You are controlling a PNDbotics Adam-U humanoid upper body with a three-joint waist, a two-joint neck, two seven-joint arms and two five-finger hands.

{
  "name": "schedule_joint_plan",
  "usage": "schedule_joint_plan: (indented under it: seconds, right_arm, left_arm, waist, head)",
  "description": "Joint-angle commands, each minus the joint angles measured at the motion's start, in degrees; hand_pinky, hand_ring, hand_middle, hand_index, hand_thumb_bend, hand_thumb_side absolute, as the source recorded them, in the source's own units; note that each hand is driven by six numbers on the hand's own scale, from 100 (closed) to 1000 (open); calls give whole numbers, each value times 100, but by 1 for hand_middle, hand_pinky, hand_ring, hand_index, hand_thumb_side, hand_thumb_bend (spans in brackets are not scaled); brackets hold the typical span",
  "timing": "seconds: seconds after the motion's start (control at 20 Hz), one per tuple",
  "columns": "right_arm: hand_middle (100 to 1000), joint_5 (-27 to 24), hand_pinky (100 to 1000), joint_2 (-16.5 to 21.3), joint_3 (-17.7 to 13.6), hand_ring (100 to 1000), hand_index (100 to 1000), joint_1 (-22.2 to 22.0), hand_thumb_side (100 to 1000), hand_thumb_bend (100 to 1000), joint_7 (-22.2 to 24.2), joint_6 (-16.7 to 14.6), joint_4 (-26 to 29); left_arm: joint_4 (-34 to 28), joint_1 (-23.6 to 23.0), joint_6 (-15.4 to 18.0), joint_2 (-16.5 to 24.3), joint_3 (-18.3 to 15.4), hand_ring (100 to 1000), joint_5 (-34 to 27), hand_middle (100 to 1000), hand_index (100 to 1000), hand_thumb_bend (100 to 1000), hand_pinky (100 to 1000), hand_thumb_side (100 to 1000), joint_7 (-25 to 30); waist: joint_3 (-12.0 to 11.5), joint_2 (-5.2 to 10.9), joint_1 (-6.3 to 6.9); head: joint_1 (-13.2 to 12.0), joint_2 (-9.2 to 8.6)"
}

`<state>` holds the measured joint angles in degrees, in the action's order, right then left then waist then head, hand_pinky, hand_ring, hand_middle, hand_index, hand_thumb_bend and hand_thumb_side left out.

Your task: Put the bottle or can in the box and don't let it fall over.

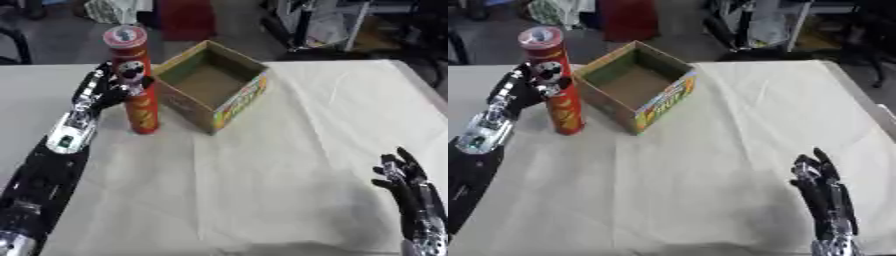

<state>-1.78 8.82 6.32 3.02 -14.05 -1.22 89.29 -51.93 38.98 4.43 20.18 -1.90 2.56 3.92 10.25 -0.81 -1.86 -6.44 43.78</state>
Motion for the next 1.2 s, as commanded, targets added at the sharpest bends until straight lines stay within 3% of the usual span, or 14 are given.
schedule_joint_plan:
  seconds: [0.05,0.2,0.25,0.3,0.4,0.45,0.55,0.95,1.2]
  right_arm:
    - [802,-30,679,47,1,753,976,77,632,100,20,-13,54]
    - [802,-38,679,40,2,752,977,87,632,100,24,-16,53]
    - [800,-40,679,40,1,752,976,89,632,100,24,-16,52]
    - [799,-42,679,39,0,752,976,90,632,100,22,-16,51]
    - [799,-45,679,39,0,752,976,91,632,100,23,-15,51]
    - [799,-46,679,39,0,752,976,90,633,100,23,-15,51]
    - [798,-45,679,39,-1,752,976,88,631,100,24,-14,49]
    - [798,-47,679,42,4,752,977,84,632,100,31,-9,47]
    - [798,-49,679,41,27,752,977,84,633,100,53,-4,40]
  left_arm:
    - [49,226,-6,45,80,999,95,746,858,651,984,276,89]
    - [136,248,6,-6,86,989,169,673,805,560,981,186,246]
    - [154,243,3,-16,84,963,179,591,741,439,976,100,283]
    - [168,240,-4,-21,80,937,185,529,682,365,968,100,304]
    - [179,235,-33,-26,65,927,174,509,661,342,965,100,276]
    - [178,235,-44,-25,61,868,165,411,547,247,944,100,258]
    - [145,237,-76,-7,20,818,108,340,468,212,930,100,132]
    - [-410,310,-54,161,-15,850,-371,349,466,243,938,100,-282]
    - [-553,696,-44,248,-77,887,-813,351,470,270,958,100,-444]
  waist:
    - [32,36,14]
    - [43,38,16]
    - [45,39,16]
    - [45,40,17]
    - [44,41,16]
    - [43,42,16]
    - [36,43,15]
    - [39,42,15]
    - [84,48,16]
  head:
    - [-11,2]
    - [0,-1]
    - [3,-2]
    - [6,-4]
    - [8,-6]
    - [10,-7]
    - [14,-11]
    - [11,-13]
    - [-42,-11]
